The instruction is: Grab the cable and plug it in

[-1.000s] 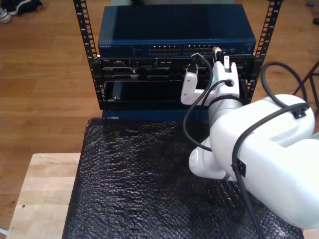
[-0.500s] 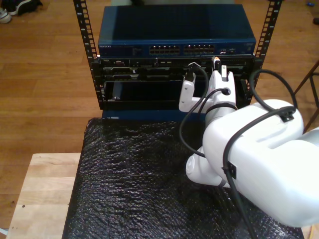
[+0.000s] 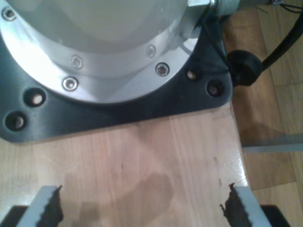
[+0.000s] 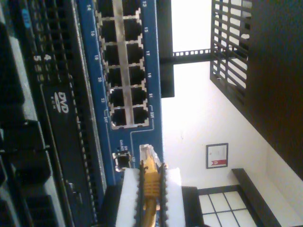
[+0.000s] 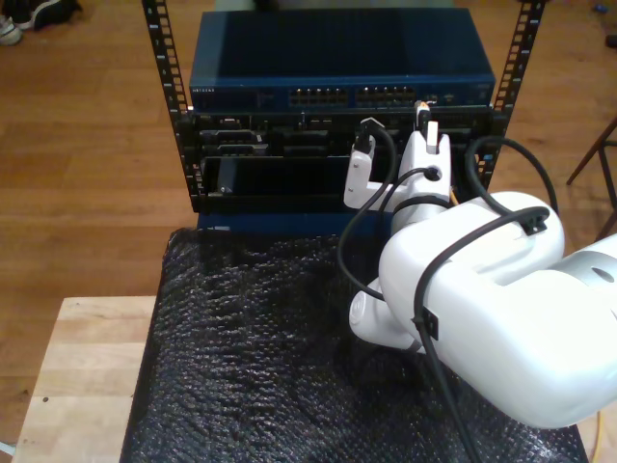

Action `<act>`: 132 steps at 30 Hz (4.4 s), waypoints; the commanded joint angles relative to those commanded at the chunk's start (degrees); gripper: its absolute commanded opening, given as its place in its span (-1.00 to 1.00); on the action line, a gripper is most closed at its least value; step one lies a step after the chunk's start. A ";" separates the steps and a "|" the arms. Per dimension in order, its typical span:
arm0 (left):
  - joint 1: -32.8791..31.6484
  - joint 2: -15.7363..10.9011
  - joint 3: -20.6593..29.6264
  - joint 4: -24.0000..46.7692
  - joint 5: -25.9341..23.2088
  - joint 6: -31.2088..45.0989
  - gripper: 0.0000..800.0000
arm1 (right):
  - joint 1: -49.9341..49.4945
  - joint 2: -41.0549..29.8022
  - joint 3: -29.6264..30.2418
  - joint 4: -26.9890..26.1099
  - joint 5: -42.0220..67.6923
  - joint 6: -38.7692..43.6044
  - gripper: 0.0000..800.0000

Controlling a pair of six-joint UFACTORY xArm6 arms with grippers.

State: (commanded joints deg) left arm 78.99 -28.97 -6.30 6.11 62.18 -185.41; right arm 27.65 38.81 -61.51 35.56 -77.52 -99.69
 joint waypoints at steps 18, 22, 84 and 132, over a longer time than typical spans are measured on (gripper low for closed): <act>0.00 0.00 0.00 0.00 0.00 0.00 1.00 | -0.18 1.49 -3.08 -0.18 0.35 0.09 -1.00; 0.00 0.00 0.00 0.00 0.00 0.00 1.00 | -0.18 2.46 -3.96 -0.35 0.44 0.09 -1.00; 0.00 0.00 0.00 0.00 0.00 0.00 1.00 | 0.79 6.33 -10.02 2.64 0.18 -4.22 -1.00; 0.00 0.00 0.00 0.00 0.00 0.00 1.00 | 0.70 7.21 -11.52 2.55 0.26 -4.22 -1.00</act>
State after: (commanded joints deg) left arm 78.99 -28.97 -6.30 6.11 62.18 -185.41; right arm 28.35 46.02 -73.02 38.11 -77.25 -103.91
